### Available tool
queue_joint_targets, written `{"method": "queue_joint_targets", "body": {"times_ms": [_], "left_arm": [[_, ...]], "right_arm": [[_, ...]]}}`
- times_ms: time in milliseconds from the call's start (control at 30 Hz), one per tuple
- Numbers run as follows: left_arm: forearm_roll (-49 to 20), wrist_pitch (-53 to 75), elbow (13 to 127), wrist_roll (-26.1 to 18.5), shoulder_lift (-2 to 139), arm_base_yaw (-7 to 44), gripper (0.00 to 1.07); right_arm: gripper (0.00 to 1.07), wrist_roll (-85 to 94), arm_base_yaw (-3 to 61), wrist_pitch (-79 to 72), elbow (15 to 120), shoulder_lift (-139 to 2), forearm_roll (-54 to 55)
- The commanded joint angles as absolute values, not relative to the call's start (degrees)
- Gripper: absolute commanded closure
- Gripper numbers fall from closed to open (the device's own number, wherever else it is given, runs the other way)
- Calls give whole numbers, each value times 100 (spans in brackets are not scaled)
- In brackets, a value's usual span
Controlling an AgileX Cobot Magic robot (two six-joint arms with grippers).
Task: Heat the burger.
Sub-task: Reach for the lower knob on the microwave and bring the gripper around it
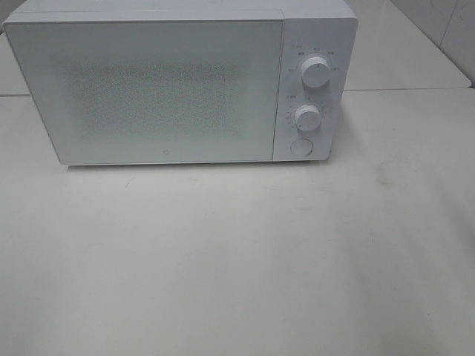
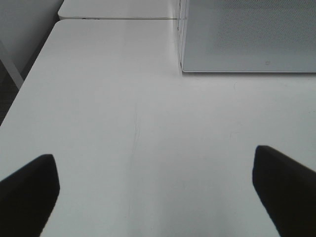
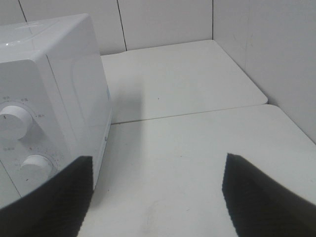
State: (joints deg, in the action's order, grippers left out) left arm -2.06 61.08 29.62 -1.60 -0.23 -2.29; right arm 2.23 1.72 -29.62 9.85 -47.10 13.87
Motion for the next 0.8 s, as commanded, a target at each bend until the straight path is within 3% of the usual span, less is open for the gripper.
{"method": "queue_joint_targets", "body": {"times_ms": [33, 333, 500, 600, 667, 767, 800], "left_arm": [[-223, 6125, 2956, -115, -138, -201, 6], [-223, 6125, 2956, -115, -138, -201, 6], [-223, 6125, 2956, -115, -138, -201, 6], [-223, 6125, 2956, -115, -138, -201, 6], [-223, 6125, 2956, -115, -138, -201, 6], [-223, 6125, 2956, -115, -138, -201, 6], [-223, 6125, 2956, -115, -138, -201, 6]], "right_arm": [[35, 292, 172, -3329, 859, -4687, 1450], [35, 34, 246, -3833, 693, -5174, 1450], [35, 487, 1089, -4721, 693, -6010, 1690], [35, 607, 1243, -4876, 693, -6142, 1845], [35, 1123, 1828, -5575, 693, -6600, 2389], [35, 1249, 1994, -5758, 693, -6709, 2538], [35, 1455, 2315, -6056, 693, -6921, 2779]]}}
